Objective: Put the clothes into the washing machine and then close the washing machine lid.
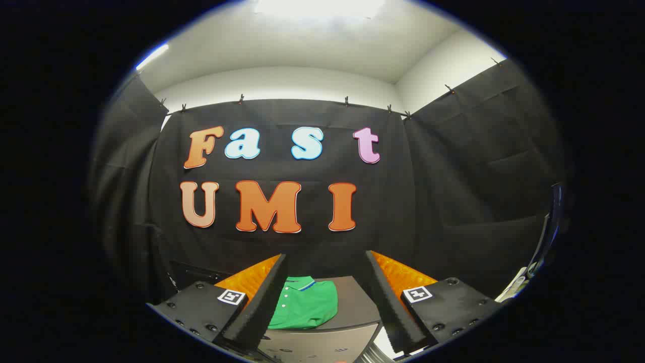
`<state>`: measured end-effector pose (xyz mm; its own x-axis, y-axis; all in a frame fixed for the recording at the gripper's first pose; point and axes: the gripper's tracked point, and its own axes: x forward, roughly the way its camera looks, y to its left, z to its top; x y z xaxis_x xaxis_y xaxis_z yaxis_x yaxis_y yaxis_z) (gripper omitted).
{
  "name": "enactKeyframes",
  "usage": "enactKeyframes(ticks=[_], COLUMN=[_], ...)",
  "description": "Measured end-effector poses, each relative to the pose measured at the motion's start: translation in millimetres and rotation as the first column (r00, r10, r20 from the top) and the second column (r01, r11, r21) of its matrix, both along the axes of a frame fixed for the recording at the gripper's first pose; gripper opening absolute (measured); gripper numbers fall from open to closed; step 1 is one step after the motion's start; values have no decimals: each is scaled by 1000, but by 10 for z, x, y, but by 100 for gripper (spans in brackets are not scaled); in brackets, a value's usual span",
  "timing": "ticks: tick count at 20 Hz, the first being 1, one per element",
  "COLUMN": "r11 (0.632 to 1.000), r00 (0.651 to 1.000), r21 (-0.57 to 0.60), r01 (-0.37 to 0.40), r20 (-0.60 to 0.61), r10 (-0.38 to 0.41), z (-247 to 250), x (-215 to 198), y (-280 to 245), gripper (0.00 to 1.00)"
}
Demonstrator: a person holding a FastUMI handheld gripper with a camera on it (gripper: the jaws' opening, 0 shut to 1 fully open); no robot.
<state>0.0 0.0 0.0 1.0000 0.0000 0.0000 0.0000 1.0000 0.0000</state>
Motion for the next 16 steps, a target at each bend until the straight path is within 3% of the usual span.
enactKeyframes(ticks=[6,16], r11=[998,999], r00=[999,999], r21=[53,45], r01=[-21,-2], r20=[-37,-45], r10=[23,4], z=[-170,-204], x=[98,127], y=[142,100], gripper=[98,98])
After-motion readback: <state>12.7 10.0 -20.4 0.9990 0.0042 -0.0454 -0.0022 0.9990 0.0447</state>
